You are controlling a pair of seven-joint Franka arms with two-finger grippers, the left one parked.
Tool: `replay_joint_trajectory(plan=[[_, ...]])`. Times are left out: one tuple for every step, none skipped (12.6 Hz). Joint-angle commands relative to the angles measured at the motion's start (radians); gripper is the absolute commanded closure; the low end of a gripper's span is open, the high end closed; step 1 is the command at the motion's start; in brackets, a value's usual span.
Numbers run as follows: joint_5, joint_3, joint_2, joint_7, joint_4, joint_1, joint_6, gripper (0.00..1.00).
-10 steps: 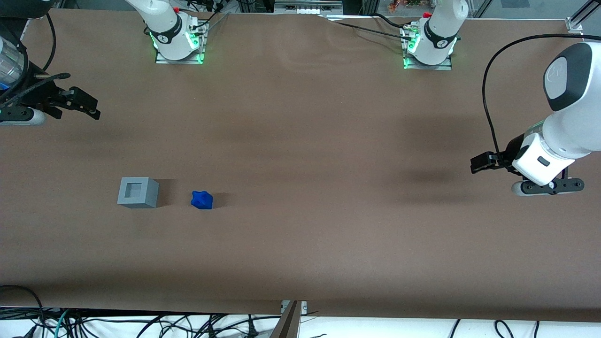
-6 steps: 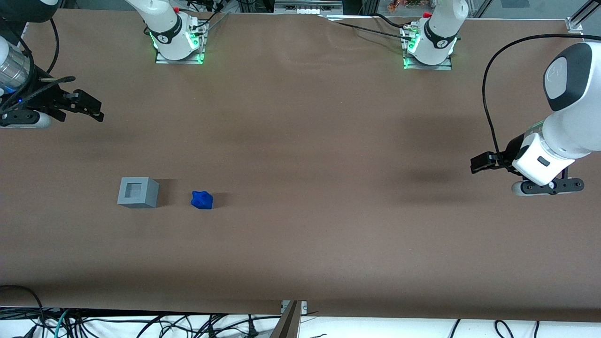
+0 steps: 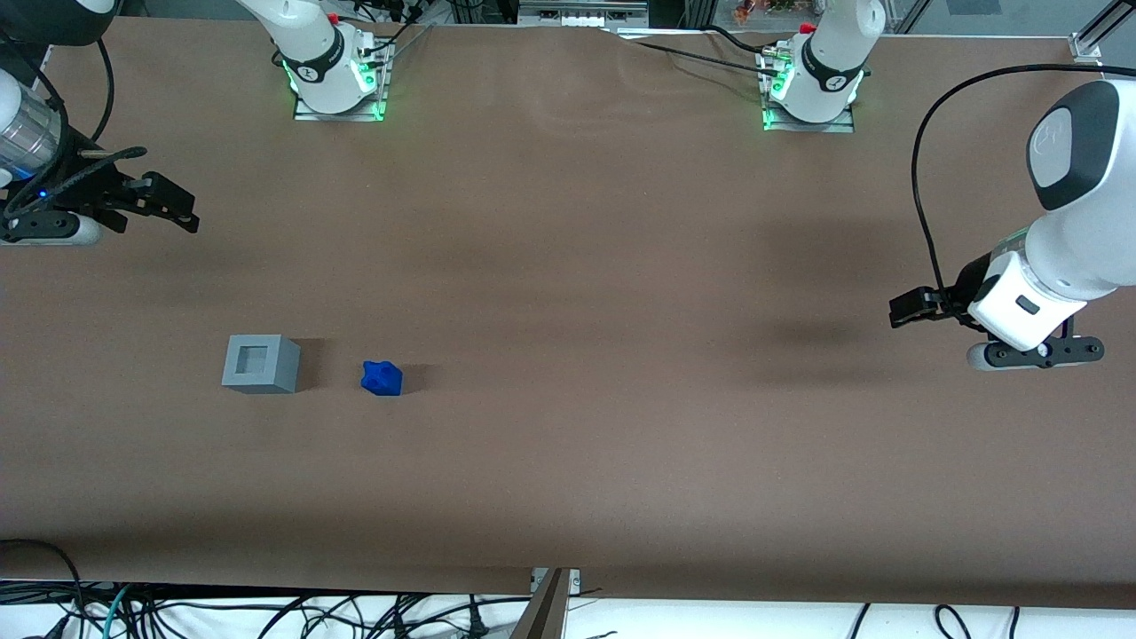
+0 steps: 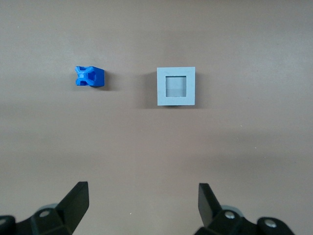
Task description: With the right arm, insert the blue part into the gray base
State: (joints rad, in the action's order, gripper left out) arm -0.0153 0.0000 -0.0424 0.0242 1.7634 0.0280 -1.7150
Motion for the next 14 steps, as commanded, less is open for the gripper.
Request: replay_joint_trajectory(plan=[[0.005, -0.002, 0.029, -0.012, -0.053, 0.000, 0.009, 0.01], [0.005, -0.002, 0.029, -0.012, -0.053, -0.002, 0.011, 0.01], [0.005, -0.003, 0.030, -0.013, -0.053, -0.005, 0.011, 0.01], [0.005, -0.005, 0.030, -0.012, -0.052, -0.008, 0.023, 0.01], [0.005, -0.006, 0.030, -0.009, -0.053, -0.008, 0.035, 0.01], [0.005, -0.006, 0.032, -0.009, -0.055, -0.008, 0.035, 0.01], [0.005, -0.006, 0.030, -0.007, -0.055, -0.008, 0.035, 0.01], [0.006, -0.005, 0.030, -0.004, -0.055, -0.003, 0.034, 0.01], [0.011, -0.002, 0.030, -0.001, -0.055, -0.002, 0.031, 0.01], [0.017, -0.002, 0.030, -0.004, -0.058, -0.002, 0.034, 0.01], [0.017, -0.002, 0.030, -0.004, -0.058, 0.000, 0.038, 0.01], [0.017, 0.001, 0.030, -0.003, -0.058, 0.003, 0.041, 0.01], [0.017, 0.002, 0.030, -0.003, -0.058, 0.003, 0.040, 0.01], [0.017, 0.002, 0.032, -0.003, -0.056, 0.003, 0.041, 0.01]])
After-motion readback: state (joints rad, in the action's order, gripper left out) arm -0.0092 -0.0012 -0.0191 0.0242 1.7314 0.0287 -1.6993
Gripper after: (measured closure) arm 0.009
